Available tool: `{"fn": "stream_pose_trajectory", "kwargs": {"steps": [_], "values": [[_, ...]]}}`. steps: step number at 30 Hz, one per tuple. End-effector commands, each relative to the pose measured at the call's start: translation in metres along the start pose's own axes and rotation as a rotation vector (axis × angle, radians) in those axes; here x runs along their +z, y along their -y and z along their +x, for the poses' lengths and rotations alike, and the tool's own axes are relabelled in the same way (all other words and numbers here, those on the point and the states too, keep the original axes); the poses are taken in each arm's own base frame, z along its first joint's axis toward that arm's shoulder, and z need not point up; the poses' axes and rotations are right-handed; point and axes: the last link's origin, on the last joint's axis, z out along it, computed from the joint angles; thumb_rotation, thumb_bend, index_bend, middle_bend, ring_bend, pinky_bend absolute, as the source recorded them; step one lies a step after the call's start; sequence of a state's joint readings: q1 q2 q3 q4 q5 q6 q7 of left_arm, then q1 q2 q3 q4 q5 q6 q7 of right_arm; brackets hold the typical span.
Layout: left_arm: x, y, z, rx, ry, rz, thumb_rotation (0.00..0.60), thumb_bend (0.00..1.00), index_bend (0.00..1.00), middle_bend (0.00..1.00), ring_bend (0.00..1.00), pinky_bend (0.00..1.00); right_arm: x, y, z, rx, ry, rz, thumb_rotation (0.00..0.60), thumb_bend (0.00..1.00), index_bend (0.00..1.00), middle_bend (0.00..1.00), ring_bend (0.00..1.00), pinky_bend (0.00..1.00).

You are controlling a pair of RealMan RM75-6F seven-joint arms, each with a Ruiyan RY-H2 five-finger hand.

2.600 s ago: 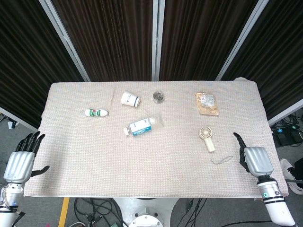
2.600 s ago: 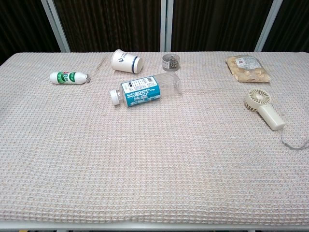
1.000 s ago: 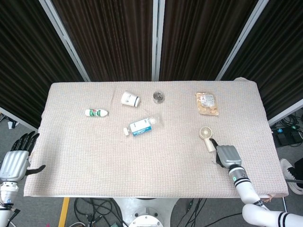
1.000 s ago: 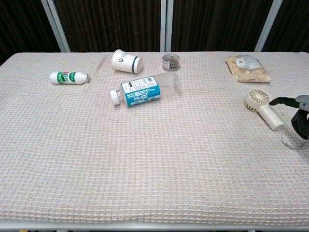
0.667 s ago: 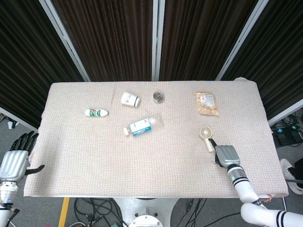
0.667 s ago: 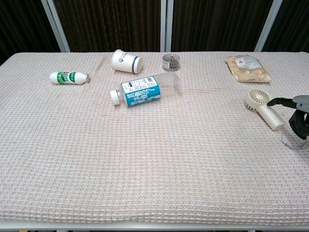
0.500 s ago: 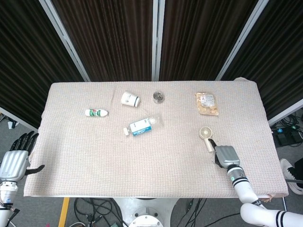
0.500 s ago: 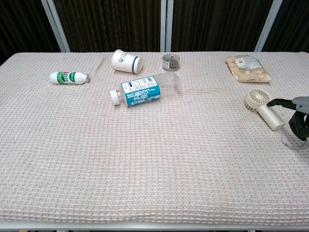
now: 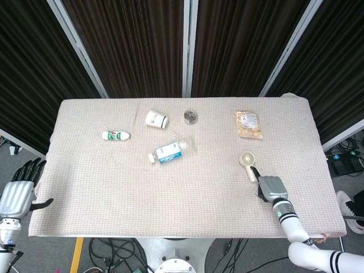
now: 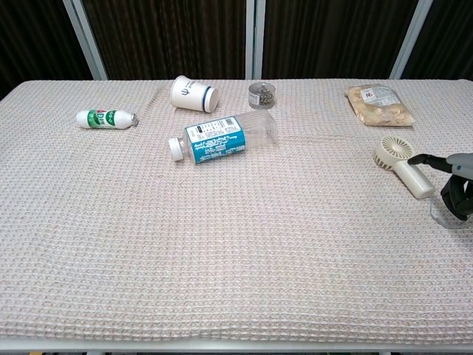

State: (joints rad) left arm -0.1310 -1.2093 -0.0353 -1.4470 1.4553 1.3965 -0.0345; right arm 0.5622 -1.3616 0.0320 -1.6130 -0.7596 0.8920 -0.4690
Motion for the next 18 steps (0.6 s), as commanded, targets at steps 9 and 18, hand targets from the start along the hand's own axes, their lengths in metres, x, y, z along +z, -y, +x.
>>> {"fn": "stream_pose_trajectory", "kwargs": {"steps": [9, 18], "values": [[0.0, 0.0, 0.0, -0.001, 0.002, 0.0, 0.6, 0.0, 0.05, 0.0, 0.0, 0.13, 0.0, 0.0, 0.006, 0.026, -0.023, 0.014, 0.6, 1.0, 0.0, 1.0, 0.93, 0.9], [0.001, -0.003, 0.001, -0.001, -0.007, -0.008, 0.6, 0.0, 0.05, 0.0, 0.0, 0.13, -0.027, -0.01, 0.033, 0.065, -0.23, 0.032, 0.6, 1.0, 0.0, 1.0, 0.93, 0.9]]}}
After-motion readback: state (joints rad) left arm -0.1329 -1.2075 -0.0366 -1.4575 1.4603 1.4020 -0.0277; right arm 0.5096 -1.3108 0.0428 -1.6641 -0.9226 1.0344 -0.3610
